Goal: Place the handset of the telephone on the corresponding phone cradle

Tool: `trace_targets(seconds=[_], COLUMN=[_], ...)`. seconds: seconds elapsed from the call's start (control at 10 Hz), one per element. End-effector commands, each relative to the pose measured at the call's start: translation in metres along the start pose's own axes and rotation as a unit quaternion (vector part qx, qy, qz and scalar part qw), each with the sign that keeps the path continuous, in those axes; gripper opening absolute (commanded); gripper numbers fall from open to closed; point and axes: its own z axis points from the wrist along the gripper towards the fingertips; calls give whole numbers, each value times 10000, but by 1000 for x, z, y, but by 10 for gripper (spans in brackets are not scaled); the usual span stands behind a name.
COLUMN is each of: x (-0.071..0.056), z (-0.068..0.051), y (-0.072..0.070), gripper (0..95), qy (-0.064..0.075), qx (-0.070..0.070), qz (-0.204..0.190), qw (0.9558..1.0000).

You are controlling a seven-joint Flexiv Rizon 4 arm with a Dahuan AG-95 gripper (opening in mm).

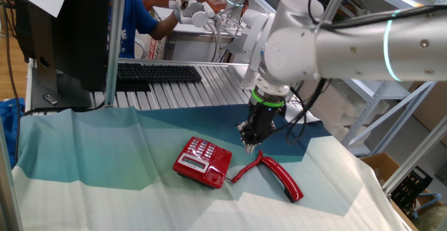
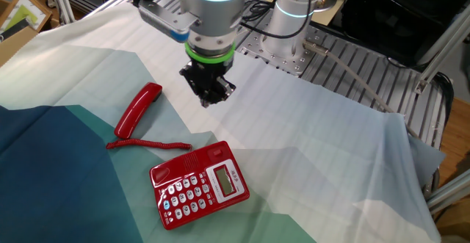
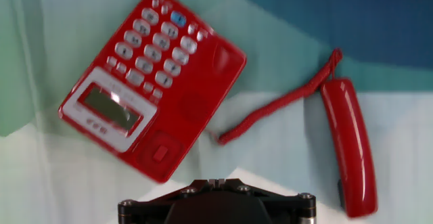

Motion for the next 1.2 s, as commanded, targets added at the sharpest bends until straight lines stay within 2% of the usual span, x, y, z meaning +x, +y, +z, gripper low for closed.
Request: trace_targets(seconds=[0.1,0.3,0.4,0.9,1.0,1.1,1.2], x=[0,3,3,-11,-12,-14,-14], z=[10,18,22,40,43,45,46], y=[-16,-33,-38,-58,-62,-67,-71], gripper=[0,0,0,0,0,0,0], qy=[-149,-182,-194,-207,-188,-138,-47], qx=[-30,-173,-177,-122,-121,-53,-17], qz=[-228,-283,-322,-530,-516,-530,-501], qw=[9996,9993,9991,9983,9984,9985,9987])
